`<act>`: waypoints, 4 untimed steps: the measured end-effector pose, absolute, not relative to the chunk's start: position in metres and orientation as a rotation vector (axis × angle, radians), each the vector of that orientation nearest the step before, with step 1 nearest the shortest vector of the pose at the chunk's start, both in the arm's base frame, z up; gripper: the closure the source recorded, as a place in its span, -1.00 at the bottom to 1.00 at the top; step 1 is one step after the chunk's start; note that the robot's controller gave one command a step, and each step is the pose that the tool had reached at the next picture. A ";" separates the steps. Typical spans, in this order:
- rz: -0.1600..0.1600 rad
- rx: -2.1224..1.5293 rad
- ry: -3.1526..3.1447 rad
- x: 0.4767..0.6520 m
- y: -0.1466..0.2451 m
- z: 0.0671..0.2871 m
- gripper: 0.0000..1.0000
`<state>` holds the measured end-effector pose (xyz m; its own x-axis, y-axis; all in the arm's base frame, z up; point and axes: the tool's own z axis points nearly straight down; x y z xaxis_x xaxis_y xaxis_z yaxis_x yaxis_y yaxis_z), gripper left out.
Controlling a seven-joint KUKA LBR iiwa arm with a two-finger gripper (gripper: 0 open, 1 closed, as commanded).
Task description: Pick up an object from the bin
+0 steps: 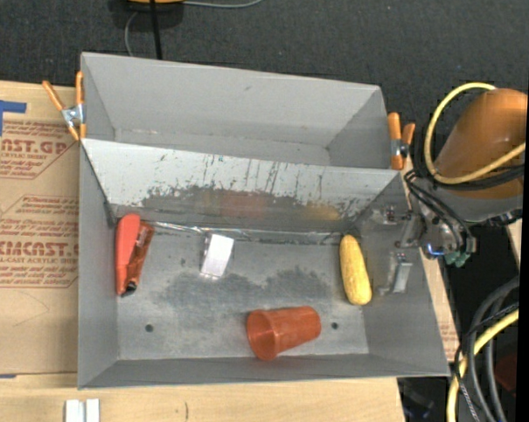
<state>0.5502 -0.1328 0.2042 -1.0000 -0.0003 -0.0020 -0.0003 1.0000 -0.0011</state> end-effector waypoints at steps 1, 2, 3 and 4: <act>-0.003 -0.040 3.138 0.543 -0.136 0.169 -1.00; -0.004 -0.044 3.136 0.541 -0.138 0.150 -1.00; -0.005 -0.637 3.070 0.514 -0.102 0.326 1.00; -0.011 -0.639 3.061 0.514 -0.101 0.332 1.00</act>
Offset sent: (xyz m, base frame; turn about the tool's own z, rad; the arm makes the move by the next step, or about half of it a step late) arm -0.0180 -0.0113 -0.1342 0.0104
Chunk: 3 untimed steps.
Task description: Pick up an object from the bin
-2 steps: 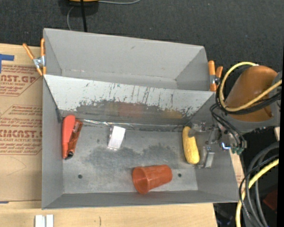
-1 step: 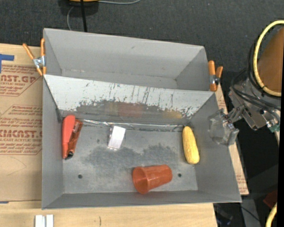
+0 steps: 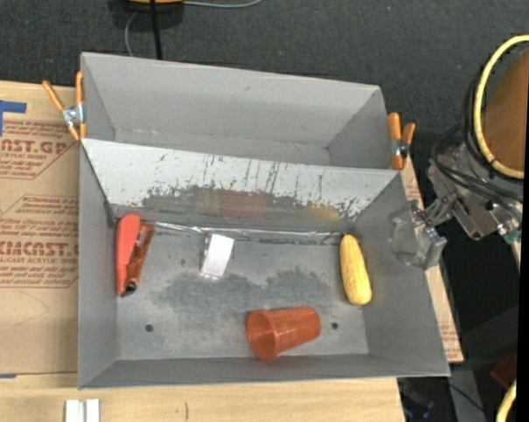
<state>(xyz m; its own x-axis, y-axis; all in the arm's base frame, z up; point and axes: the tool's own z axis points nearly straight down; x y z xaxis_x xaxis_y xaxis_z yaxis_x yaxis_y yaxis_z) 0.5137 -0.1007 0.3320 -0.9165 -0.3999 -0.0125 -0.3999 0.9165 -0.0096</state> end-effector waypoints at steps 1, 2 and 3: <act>-0.006 -0.684 3.057 0.510 -0.109 0.320 1.00; -0.009 -0.546 3.078 0.493 -0.080 0.287 1.00; -0.010 -0.658 3.056 0.520 -0.075 0.251 1.00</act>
Offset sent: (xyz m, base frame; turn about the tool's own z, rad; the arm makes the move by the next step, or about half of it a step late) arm -0.0300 0.0406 -0.0618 0.0974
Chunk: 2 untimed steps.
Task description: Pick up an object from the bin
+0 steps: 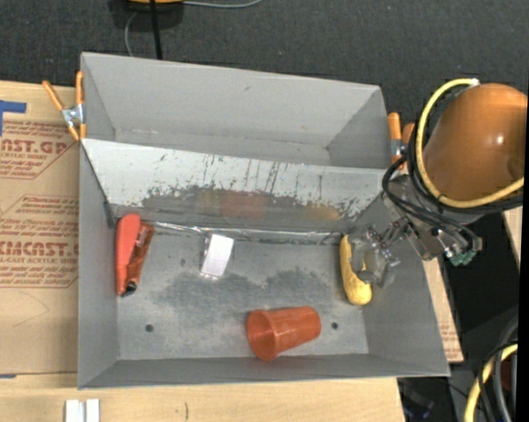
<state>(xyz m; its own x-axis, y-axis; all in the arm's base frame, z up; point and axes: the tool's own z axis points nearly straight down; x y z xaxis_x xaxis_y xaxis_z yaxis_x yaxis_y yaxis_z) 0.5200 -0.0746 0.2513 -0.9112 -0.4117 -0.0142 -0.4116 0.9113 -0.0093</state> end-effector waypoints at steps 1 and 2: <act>-0.011 -0.811 3.019 0.526 -0.057 0.218 1.00; -0.005 -0.533 3.079 0.516 -0.056 0.194 1.00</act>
Offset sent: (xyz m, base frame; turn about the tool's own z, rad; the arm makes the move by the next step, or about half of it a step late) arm -0.0341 -0.0019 -0.1144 -0.2457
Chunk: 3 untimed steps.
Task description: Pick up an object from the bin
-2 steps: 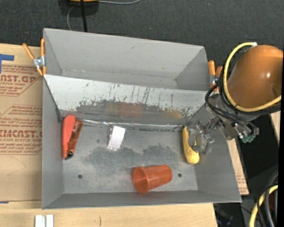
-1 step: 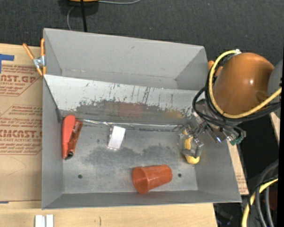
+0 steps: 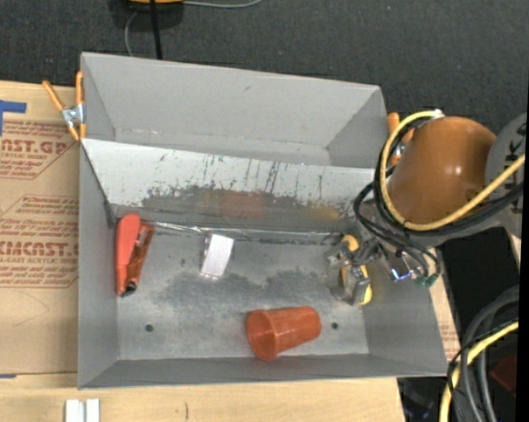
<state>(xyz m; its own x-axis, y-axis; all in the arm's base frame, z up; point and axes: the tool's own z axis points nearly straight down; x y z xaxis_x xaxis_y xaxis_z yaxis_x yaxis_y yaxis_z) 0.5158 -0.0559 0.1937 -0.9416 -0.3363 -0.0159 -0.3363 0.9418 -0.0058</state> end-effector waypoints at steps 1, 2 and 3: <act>-0.009 -0.668 3.054 0.516 -0.056 0.177 1.00; -0.001 -0.913 2.992 0.486 -0.008 0.133 -1.00; -0.006 -0.910 2.990 0.487 -0.010 0.134 -1.00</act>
Offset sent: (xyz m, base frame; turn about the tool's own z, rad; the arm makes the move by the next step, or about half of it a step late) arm -0.0283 0.0443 -0.0589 -0.2477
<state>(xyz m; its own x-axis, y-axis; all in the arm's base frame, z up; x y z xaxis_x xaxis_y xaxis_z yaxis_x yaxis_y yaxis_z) 0.4875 -0.0103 0.1343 -0.8302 -0.5573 -0.0147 -0.5573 0.8303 -0.0085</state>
